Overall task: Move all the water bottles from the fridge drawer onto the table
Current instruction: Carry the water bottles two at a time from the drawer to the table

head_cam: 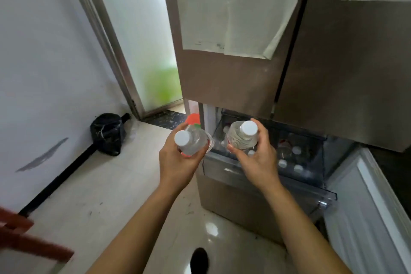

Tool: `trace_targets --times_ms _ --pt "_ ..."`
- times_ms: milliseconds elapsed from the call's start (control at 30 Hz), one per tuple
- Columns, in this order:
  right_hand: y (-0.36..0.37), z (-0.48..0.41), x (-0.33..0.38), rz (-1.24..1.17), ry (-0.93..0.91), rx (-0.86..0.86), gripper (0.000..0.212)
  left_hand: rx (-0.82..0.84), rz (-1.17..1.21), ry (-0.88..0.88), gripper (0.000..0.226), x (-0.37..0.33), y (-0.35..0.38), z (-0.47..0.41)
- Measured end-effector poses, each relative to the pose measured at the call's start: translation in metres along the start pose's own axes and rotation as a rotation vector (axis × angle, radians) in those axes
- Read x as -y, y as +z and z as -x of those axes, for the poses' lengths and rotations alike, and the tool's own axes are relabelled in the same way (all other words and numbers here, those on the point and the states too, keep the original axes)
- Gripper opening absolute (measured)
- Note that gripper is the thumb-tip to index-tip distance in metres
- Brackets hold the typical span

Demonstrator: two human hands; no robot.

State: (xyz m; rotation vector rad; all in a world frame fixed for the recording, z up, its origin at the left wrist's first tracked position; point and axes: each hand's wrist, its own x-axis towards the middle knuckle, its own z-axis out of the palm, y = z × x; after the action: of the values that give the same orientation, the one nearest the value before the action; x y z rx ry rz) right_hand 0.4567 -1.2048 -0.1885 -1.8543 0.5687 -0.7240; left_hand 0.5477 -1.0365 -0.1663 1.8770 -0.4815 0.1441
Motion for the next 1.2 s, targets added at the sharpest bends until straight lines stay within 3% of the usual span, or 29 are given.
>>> trace_targets --times_ms 367,833,1200 --pt "0.166 0.105 0.082 -0.072 -0.208 0.409 0.082 -0.331 -0.202 -0.16 0.07 0.051 -0.225 0.085" --pt "0.508 0.355 0.242 -0.188 -0.417 0.834 0.08 -0.733 -0.37 -0.363 0.074 0.155 -0.622 0.215" --pt "0.689 0.416 0.286 -0.262 -0.447 1.053 0.071 -0.87 -0.389 -0.455 0.07 0.249 -0.768 0.205"
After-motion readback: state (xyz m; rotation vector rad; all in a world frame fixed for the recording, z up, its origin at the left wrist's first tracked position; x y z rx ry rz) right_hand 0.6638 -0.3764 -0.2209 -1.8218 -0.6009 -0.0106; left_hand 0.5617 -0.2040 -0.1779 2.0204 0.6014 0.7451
